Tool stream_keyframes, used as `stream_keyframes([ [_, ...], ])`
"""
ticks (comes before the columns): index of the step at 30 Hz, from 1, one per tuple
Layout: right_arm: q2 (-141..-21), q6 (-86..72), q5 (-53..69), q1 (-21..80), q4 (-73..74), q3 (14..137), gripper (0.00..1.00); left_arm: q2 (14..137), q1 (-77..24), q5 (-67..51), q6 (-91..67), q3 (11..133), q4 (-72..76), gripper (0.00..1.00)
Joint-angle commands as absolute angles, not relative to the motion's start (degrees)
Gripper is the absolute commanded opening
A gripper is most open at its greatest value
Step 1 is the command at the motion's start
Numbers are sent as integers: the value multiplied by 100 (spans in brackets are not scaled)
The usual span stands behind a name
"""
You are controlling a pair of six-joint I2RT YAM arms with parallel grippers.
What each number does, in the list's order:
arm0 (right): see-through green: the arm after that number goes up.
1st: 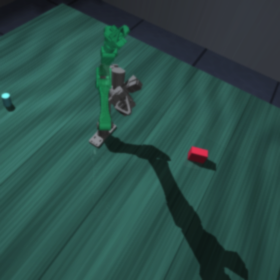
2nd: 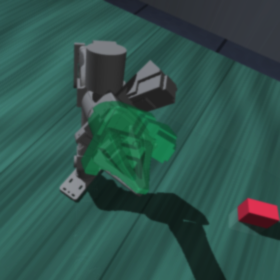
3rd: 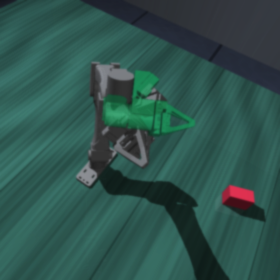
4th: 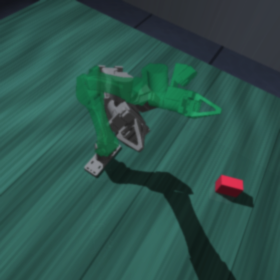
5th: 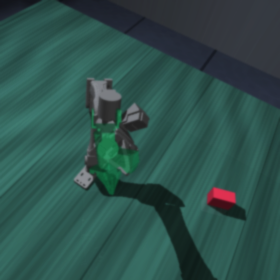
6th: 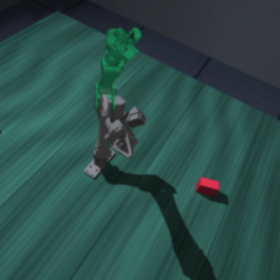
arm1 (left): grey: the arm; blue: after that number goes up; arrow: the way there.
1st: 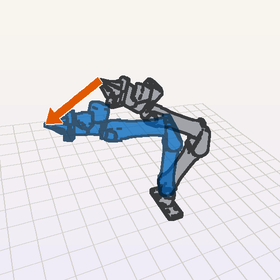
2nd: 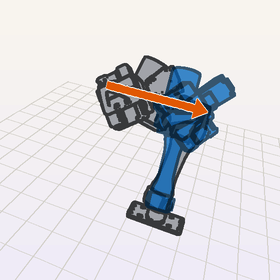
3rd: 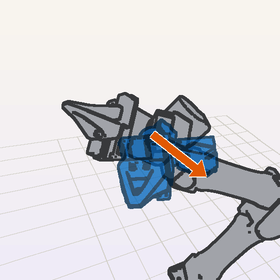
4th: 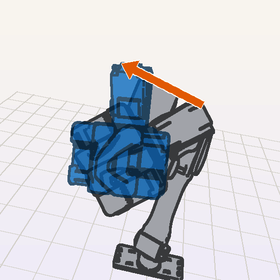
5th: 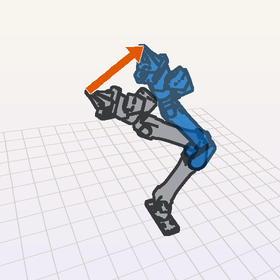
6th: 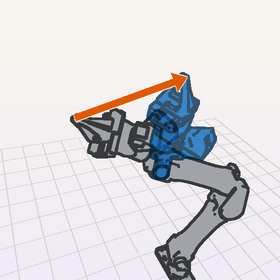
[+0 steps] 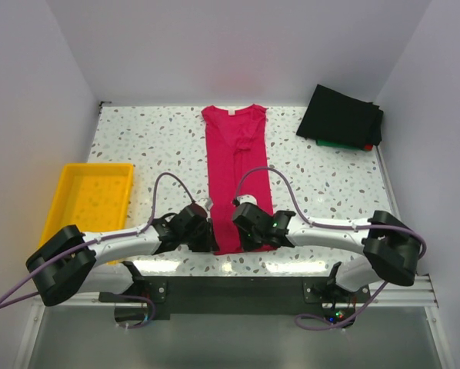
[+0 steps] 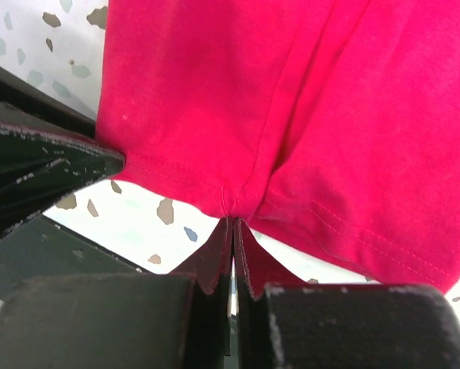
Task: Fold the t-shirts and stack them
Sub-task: Fold the tshirt
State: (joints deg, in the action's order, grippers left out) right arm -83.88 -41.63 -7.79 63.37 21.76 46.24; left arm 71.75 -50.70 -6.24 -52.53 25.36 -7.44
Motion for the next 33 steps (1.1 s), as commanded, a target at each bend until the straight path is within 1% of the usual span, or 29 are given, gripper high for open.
stream_keyframes([
  [1, -8007, -4280, -879, 6381, 2179, 4527, 0, 7233, -5106, -580, -5247, 2338, -1090, 26],
  [7, -7577, -4350, -949, 6407, 2373, 4325, 0, 7225, -5106, -589, -5247, 2347, -1142, 26],
  [13, -7515, -4394, -914, 6416, 2312, 4210, 0, 7163, -5106, -580, -5256, 2355, -1160, 26],
  [14, -7541, -4403, -923, 6425, 2294, 4227, 4, 7172, -5106, -589, -5256, 2355, -1160, 26],
  [15, -7550, -4412, -984, 6416, 2285, 4262, 17, 7163, -5106, -580, -5265, 2347, -1160, 26],
  [16, -7619, -4412, -1002, 6425, 2259, 4332, 22, 7163, -5106, -589, -5273, 2338, -1151, 26],
  [19, -7786, -4351, -1011, 6425, 2198, 4534, 32, 7163, -5107, -580, -5273, 2329, -1151, 26],
  [22, -7901, -4272, -1020, 6434, 2127, 4745, 36, 7163, -5115, -580, -5282, 2312, -1143, 26],
  [27, -8534, -4140, -1020, 6434, 2084, 5045, 39, 7154, -5115, -563, -5274, 2303, -1142, 26],
  [33, -8780, -4183, -993, 6434, 2039, 5001, 39, 7093, -5115, -545, -5282, 2268, -1169, 26],
])
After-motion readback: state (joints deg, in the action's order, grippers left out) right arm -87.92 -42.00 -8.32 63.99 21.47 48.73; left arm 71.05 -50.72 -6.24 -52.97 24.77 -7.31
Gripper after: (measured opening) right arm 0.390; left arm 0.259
